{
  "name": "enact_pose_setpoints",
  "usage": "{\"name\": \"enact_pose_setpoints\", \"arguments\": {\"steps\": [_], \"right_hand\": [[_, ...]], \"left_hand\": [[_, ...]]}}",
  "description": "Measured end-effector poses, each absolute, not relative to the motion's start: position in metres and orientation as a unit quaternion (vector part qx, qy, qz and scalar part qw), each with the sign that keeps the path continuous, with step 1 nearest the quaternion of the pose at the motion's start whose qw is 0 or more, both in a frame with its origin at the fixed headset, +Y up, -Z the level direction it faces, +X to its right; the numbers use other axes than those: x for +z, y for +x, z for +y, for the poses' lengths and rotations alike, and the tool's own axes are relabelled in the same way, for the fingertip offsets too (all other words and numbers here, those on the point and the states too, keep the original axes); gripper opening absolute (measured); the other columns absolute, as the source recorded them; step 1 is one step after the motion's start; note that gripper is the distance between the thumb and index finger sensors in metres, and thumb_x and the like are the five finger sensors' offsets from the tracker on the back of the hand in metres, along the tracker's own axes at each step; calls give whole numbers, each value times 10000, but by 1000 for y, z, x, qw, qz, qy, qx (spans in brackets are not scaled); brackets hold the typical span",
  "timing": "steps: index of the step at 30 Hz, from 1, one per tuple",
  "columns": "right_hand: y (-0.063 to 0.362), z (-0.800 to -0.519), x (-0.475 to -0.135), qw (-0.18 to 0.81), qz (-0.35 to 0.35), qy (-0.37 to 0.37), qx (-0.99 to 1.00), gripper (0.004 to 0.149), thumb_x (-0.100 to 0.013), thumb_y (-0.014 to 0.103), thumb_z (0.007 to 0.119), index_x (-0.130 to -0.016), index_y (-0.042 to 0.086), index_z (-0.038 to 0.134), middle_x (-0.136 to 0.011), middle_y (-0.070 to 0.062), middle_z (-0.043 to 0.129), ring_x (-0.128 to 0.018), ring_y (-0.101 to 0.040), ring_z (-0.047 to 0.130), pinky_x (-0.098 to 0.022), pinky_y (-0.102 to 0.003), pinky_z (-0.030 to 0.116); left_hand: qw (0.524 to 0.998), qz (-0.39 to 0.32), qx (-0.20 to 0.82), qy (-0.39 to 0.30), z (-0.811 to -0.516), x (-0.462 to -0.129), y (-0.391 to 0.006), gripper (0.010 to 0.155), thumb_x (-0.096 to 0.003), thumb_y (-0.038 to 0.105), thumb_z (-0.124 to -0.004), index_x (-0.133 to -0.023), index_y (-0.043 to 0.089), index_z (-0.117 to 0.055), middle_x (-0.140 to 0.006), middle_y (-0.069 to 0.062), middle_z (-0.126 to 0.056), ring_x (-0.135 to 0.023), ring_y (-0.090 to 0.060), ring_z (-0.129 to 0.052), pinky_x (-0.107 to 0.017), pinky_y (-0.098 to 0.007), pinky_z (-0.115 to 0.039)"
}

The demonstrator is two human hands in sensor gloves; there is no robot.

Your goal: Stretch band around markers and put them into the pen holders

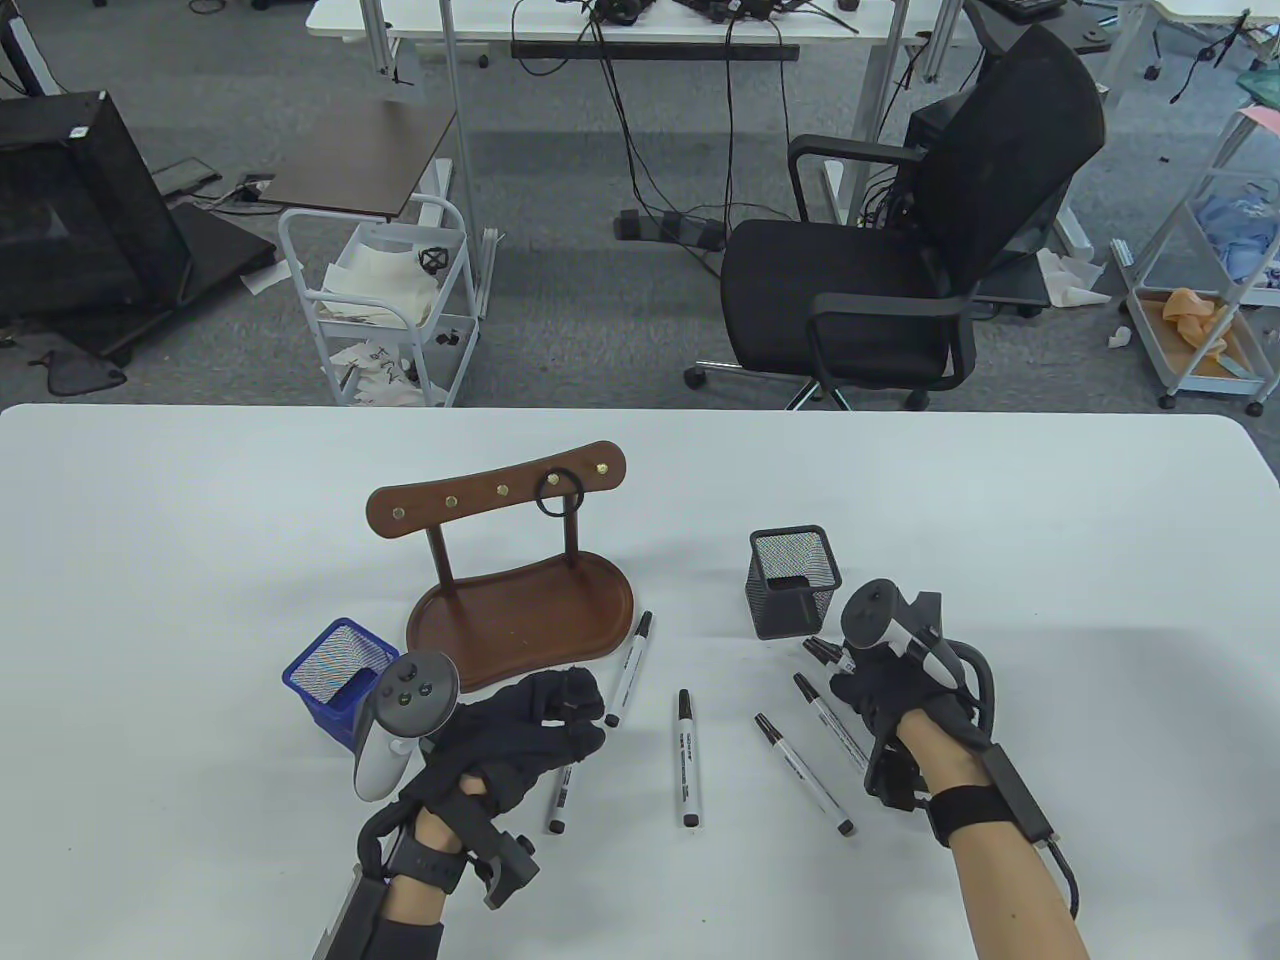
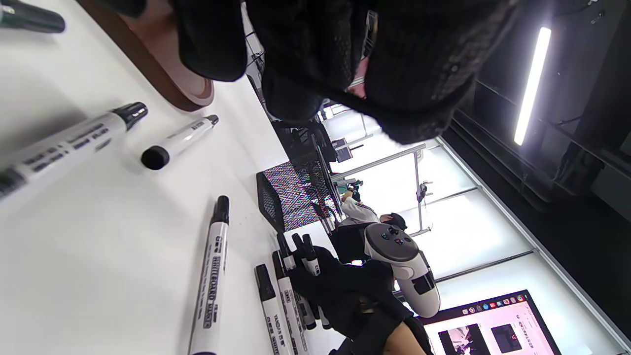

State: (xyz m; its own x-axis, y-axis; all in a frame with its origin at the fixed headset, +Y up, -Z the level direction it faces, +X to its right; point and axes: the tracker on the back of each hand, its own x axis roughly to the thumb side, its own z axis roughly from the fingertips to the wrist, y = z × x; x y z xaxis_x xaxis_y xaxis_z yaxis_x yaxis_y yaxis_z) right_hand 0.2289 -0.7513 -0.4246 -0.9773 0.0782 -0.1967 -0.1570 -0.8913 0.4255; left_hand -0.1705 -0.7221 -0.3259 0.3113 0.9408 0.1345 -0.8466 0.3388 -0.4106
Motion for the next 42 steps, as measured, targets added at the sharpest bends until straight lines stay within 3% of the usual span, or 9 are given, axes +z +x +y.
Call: {"name": "enact_pose_setpoints", "arguments": {"steps": [6,14,25,35,42], "right_hand": [[225,-752,-425,56,224,-88,969,508,-518,351,761,-974,325,538,-881,-38,710,-676,-287,804,-650,-564,648],[222,-751,-423,58,227,-79,969,488,-526,339,746,-947,203,542,-905,-56,702,-689,-306,798,-650,-575,642],[235,-738,-416,123,258,-72,955,489,-534,319,732,-941,161,511,-1025,-139,637,-854,-400,763,-697,-595,645],[243,-726,-410,180,278,-62,942,486,-541,319,725,-943,167,500,-1030,-164,718,-892,-432,823,-656,-613,716],[244,-728,-406,229,302,-50,924,474,-537,318,738,-936,174,526,-960,-138,819,-823,-392,905,-623,-592,763]], "left_hand": [[799,-177,559,-133,-722,-326,-170,676,-514,371,-924,-1059,72,-657,-1040,-176,-838,-1029,-521,-644,-724,-777,-425],[798,-177,561,-131,-722,-326,-171,676,-514,371,-923,-1059,72,-658,-1038,-176,-840,-1028,-522,-644,-724,-777,-425],[799,-178,559,-132,-722,-326,-171,674,-514,370,-923,-1058,72,-658,-1038,-174,-841,-1029,-520,-645,-726,-775,-423],[799,-178,559,-133,-722,-325,-170,673,-515,370,-922,-1058,73,-659,-1038,-174,-841,-1029,-520,-645,-726,-774,-424],[798,-178,560,-133,-723,-325,-170,674,-514,370,-922,-1058,72,-659,-1037,-175,-842,-1027,-521,-647,-725,-775,-425]]}}
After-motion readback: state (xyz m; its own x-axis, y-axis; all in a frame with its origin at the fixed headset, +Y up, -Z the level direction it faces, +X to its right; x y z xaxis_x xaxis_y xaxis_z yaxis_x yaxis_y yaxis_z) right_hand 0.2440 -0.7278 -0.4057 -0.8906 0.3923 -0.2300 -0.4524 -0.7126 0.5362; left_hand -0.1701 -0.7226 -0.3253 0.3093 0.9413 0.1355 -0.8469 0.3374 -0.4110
